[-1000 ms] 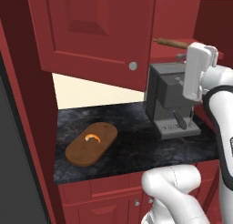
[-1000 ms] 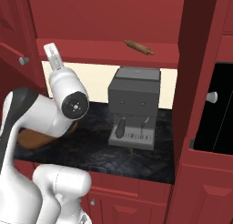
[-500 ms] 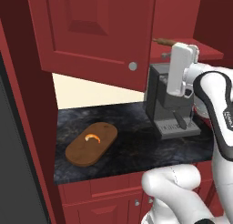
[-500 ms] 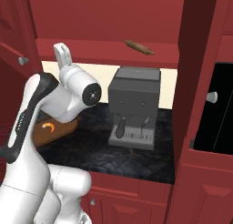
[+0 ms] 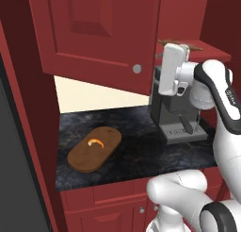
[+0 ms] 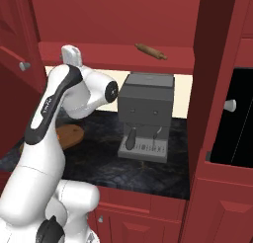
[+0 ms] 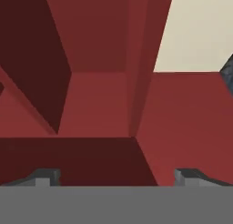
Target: Open the cabinet, retrieve the rolling pin, and place it next to the meat on the cutting board to prepare for tenderizing.
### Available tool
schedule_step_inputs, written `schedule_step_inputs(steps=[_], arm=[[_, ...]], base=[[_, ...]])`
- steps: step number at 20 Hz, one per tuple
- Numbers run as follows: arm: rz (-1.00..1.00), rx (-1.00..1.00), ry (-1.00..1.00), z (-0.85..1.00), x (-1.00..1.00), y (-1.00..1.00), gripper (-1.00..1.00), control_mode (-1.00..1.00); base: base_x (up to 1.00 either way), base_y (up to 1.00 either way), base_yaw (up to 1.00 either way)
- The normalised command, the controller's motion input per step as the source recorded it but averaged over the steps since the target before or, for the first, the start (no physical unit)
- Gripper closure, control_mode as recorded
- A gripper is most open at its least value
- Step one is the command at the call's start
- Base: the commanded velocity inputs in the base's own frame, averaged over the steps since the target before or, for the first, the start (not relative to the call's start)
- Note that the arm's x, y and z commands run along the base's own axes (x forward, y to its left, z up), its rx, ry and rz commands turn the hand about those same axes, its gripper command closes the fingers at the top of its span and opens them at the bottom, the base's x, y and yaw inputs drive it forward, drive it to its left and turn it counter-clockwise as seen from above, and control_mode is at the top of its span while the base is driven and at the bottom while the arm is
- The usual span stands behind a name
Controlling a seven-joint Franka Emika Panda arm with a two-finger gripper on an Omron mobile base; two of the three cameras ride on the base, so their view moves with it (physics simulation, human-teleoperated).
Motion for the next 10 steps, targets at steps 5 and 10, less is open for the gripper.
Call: schedule_step_inputs(steps=[5,10], arm=[[0.19,0.06,0.0,-0.09,0.12,0.47,-1.0,-1.0],[0.18,0.04,0.0,-0.01,-0.01,0.49,-1.0,-1.0]], base=[[0.0,0.0,0.0],[0.0,0.0,0.0]])
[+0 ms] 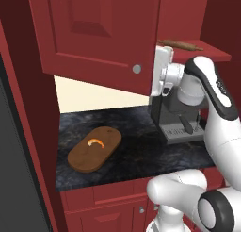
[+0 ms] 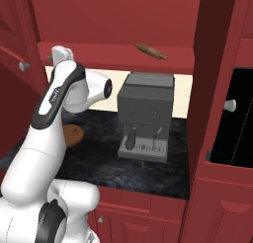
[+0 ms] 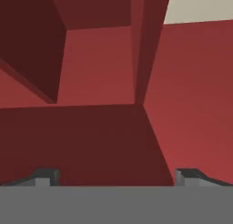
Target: Open the cabinet, retrieve the rolling pin, and place it next to the meat on the cutting board to prepare for tenderizing.
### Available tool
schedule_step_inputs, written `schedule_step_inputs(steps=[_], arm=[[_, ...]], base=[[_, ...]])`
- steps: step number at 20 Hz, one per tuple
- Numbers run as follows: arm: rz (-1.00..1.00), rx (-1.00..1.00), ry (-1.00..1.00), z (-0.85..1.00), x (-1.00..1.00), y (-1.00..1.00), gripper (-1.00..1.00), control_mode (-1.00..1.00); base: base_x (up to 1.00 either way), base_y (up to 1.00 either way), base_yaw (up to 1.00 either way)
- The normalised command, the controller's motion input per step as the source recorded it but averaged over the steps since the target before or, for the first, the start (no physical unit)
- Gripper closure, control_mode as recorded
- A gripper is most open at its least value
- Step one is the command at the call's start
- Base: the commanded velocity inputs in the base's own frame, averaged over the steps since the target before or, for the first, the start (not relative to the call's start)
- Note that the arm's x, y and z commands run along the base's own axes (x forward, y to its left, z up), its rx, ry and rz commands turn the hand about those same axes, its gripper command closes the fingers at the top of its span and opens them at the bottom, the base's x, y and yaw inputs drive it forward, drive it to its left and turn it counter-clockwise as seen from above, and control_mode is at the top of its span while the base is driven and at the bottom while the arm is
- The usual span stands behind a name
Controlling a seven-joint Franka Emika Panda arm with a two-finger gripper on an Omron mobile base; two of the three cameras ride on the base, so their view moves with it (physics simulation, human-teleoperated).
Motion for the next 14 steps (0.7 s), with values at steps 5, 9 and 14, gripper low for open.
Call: schedule_step_inputs(steps=[5,9,14], arm=[[0.22,0.0,-0.02,0.0,-0.45,0.46,-1.0,-1.0],[0.22,0.0,-0.09,0.0,-0.81,0.47,-1.0,-1.0],[0.13,0.0,-0.11,0.0,-0.85,0.67,-1.0,-1.0]], base=[[0.0,0.0,0.0],[0.0,0.0,0.0],[0.0,0.0,0.0]])
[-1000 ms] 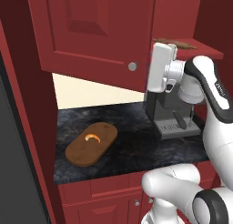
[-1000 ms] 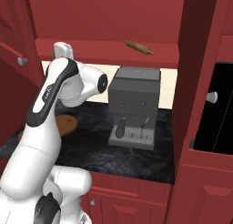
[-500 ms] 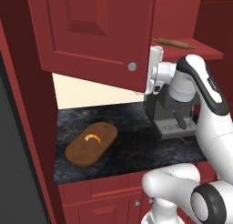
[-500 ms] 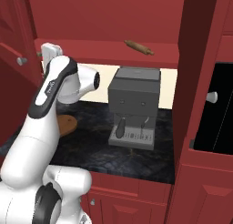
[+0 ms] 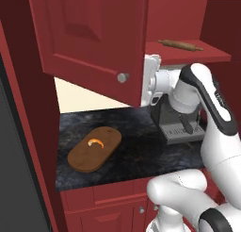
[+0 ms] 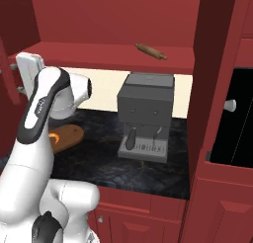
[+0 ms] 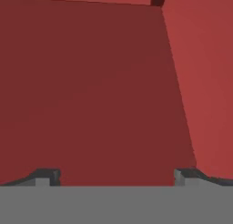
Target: Open the cabinet, retrieve the rolling pin, and place it next to the meat on the cutting board to prepare for tenderizing.
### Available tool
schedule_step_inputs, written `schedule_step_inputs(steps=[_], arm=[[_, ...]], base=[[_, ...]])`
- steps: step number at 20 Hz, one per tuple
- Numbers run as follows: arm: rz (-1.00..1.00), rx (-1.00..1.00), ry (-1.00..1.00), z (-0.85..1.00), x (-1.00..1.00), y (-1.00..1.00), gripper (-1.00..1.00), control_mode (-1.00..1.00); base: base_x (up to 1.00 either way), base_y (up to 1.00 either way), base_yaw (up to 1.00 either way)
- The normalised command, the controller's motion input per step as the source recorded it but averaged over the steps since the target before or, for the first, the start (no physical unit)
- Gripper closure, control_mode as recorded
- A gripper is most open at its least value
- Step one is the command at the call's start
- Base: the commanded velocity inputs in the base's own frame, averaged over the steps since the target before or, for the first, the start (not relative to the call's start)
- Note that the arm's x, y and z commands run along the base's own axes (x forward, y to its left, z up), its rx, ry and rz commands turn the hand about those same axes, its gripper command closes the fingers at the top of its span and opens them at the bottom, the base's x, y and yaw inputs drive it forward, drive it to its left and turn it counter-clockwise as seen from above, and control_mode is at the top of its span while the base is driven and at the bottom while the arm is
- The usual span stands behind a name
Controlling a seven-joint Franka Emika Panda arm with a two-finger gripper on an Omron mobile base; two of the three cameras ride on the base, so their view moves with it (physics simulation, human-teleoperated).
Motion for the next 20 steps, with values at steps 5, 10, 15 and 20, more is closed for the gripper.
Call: schedule_step_inputs(steps=[5,10,15,20], arm=[[0.07,0.0,-0.03,0.0,-0.38,0.87,-1.0,-1.0],[0.01,-0.02,0.0,-0.02,0.0,0.99,-1.0,-1.0],[0.0,-0.08,0.0,-0.11,0.0,1.0,-1.0,-1.0],[0.01,-0.1,0.0,-0.16,0.0,0.95,-1.0,-1.0]], base=[[0.0,0.0,0.0],[0.0,0.0,0.0],[0.0,0.0,0.0],[0.0,0.0,0.0]])
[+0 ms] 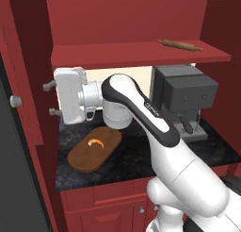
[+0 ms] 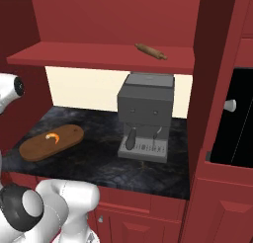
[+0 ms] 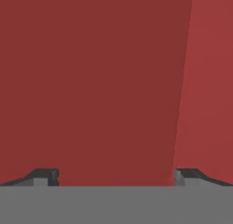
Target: Open the cabinet, retrieve the rolling pin, and place it next to the meat on the cutting board to prepare for tenderizing.
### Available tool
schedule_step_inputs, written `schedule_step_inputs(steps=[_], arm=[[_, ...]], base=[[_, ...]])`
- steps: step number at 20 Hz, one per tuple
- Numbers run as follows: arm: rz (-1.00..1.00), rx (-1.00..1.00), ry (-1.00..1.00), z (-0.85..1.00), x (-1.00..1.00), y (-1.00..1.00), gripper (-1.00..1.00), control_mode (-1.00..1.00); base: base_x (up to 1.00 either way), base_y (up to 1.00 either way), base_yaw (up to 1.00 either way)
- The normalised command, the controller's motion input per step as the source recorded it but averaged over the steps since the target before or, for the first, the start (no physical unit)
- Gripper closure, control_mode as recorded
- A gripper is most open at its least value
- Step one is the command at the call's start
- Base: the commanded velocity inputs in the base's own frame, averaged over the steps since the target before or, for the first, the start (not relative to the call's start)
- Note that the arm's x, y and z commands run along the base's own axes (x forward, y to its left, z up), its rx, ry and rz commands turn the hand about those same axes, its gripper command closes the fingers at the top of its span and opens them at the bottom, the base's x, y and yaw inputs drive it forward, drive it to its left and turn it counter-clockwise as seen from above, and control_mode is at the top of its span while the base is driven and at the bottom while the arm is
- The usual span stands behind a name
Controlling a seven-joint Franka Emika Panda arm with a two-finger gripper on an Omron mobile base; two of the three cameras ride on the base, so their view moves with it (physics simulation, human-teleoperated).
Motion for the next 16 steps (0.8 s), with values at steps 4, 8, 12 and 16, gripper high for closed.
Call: schedule_step_inputs(steps=[4,8,12,16], arm=[[0.01,-0.04,-0.09,-0.06,0.0,-0.08,-1.0,-1.0],[0.01,-0.01,-0.19,0.0,0.0,-0.54,-1.0,-1.0],[0.0,-0.05,-0.23,0.0,0.0,-0.69,-1.0,-1.0],[0.0,-0.09,-0.25,0.03,-0.01,-0.67,-1.0,-1.0]], base=[[0.0,0.0,0.0],[0.0,0.0,0.0],[0.0,0.0,0.0],[0.0,0.0,0.0]])
